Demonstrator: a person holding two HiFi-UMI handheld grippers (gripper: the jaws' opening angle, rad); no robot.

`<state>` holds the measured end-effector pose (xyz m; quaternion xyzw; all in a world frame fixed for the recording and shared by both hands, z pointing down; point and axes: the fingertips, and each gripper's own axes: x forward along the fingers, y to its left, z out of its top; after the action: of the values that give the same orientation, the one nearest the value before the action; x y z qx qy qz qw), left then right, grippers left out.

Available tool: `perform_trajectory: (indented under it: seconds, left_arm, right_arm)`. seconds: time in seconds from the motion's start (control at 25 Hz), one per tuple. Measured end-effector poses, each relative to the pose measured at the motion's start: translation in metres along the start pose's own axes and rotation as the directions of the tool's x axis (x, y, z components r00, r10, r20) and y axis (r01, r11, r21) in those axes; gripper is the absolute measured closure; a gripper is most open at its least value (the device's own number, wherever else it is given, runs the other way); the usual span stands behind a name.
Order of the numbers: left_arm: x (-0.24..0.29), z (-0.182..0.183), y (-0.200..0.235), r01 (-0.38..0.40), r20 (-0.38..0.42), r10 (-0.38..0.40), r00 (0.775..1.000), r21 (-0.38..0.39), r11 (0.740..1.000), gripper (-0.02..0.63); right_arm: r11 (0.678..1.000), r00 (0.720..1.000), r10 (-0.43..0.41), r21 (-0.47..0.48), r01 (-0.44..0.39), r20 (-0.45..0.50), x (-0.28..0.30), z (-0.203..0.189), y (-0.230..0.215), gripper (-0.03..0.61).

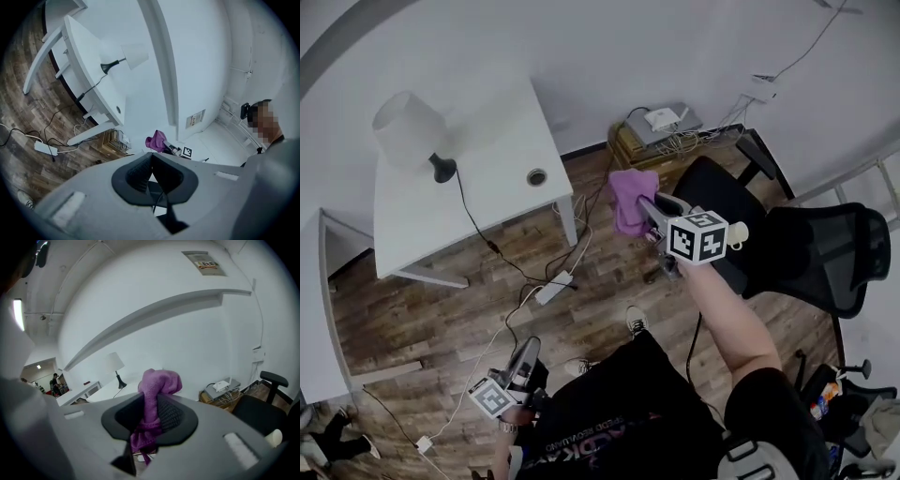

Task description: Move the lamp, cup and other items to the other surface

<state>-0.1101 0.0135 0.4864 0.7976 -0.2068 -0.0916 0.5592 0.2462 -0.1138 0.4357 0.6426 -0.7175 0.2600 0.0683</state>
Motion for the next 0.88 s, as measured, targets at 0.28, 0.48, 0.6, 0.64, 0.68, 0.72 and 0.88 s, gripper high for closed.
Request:
perform_trajectory:
  seconds: [0.28, 0.48, 0.6, 0.64, 0.68, 0.72, 0.88]
  left_arm:
    - [0.082, -0.033, -0.018, 0.019, -0.149, -0.017, 0.989, 0.009, 1.0, 0.617]
    - [0.126, -0.061, -0.025, 0.016, -0.202, -0.019, 0.979, -0.014, 1.0, 0.617]
    - [0.153, -0.084, -0.025, 0.004, -0.239, -0.008, 0.971, -0.018, 1.0, 0.617]
    - [0.162, -0.091, -0.025, 0.0, -0.25, -0.005, 0.968, -0.02, 1.0, 0.617]
    - [0.17, -0.098, -0.026, -0.004, -0.258, -0.002, 0.966, -0.021, 1.0, 0.617]
    - [0.178, -0.104, -0.028, -0.008, -0.266, 0.001, 0.964, -0.022, 1.0, 0.617]
    - [0.203, -0.125, -0.028, -0.032, -0.29, 0.023, 0.957, -0.025, 0.999, 0.617]
  right_arm:
    - [0.981, 0.987, -0.16, 0.115, 0.157, 0.017, -0.062, -0.011, -0.123, 0.499]
    - [0.955, 0.969, -0.248, 0.169, 0.245, -0.005, -0.093, -0.035, -0.197, 0.499]
    - [0.937, 0.955, -0.294, 0.187, 0.295, -0.034, -0.105, -0.054, -0.244, 0.499]
    - [0.931, 0.951, -0.306, 0.194, 0.309, -0.047, -0.109, -0.061, -0.259, 0.499]
    - [0.925, 0.947, -0.315, 0.201, 0.321, -0.061, -0.113, -0.068, -0.274, 0.499]
    - [0.92, 0.943, -0.324, 0.207, 0.333, -0.077, -0.116, -0.076, -0.288, 0.499]
    - [0.904, 0.931, -0.334, 0.228, 0.36, -0.145, -0.117, -0.109, -0.335, 0.499]
